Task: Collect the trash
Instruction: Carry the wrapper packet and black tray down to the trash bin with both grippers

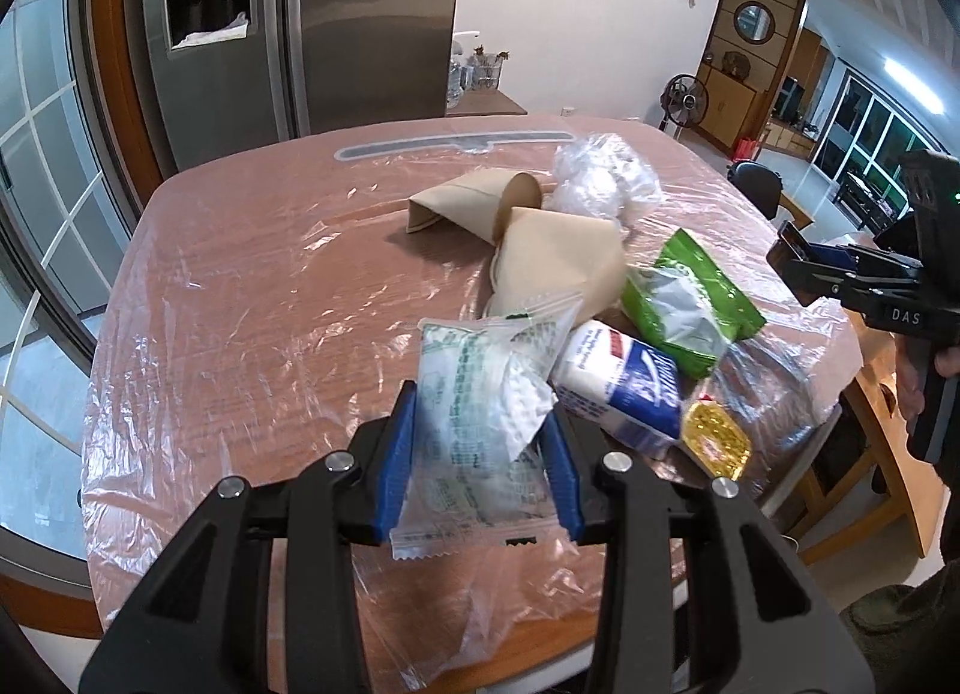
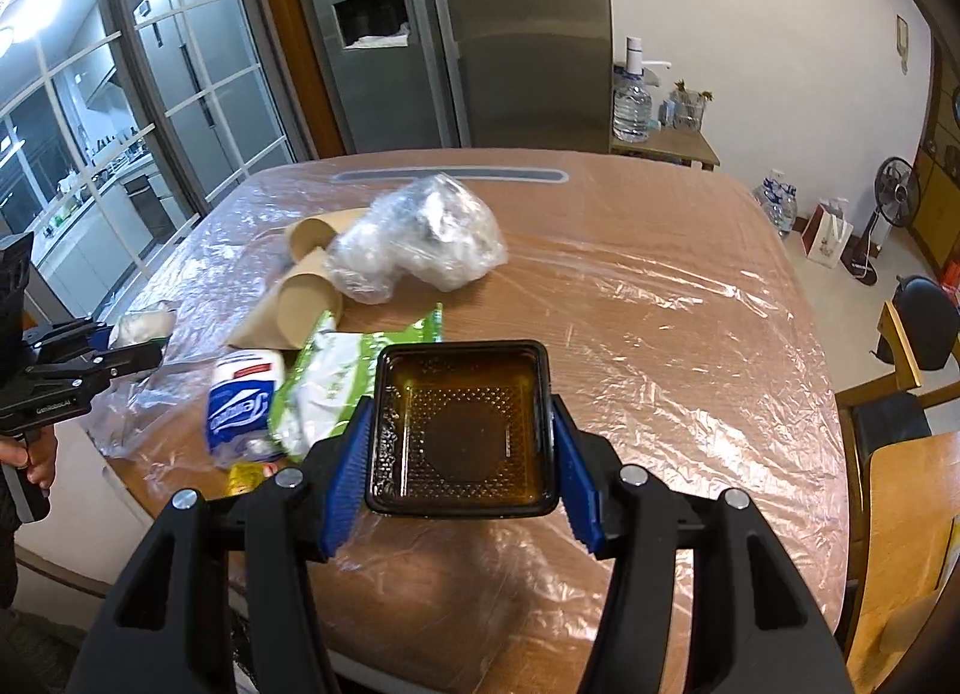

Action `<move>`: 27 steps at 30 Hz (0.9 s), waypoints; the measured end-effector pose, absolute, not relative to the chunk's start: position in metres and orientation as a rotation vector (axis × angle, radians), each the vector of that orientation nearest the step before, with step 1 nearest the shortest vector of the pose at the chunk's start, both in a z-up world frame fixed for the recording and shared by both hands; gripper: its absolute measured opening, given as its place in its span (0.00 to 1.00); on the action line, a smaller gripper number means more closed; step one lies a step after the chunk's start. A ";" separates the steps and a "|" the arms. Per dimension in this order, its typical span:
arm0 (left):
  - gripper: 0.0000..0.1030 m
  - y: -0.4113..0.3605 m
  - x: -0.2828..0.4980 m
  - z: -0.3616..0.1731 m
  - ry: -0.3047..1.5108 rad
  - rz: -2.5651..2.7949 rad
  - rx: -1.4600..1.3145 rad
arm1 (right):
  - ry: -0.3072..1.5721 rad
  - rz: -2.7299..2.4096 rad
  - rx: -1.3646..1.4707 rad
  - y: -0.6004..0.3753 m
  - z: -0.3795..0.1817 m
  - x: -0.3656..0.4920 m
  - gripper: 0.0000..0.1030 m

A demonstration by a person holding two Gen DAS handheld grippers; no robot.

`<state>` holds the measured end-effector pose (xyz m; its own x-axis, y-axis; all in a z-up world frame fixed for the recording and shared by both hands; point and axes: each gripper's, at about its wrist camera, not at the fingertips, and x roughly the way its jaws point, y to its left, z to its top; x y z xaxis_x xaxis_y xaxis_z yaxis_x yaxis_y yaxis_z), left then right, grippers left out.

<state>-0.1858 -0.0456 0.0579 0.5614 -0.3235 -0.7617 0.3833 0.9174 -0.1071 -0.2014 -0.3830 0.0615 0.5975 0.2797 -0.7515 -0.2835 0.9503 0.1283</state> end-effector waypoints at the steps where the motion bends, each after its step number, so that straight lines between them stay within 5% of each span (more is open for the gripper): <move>1: 0.39 -0.046 -0.187 0.059 0.878 -0.418 0.072 | 0.868 0.332 -0.004 -0.381 0.063 -0.204 0.53; 27: 0.39 -0.066 -0.248 0.076 0.857 -0.505 0.102 | 0.866 0.523 -0.021 -0.355 0.082 -0.266 0.53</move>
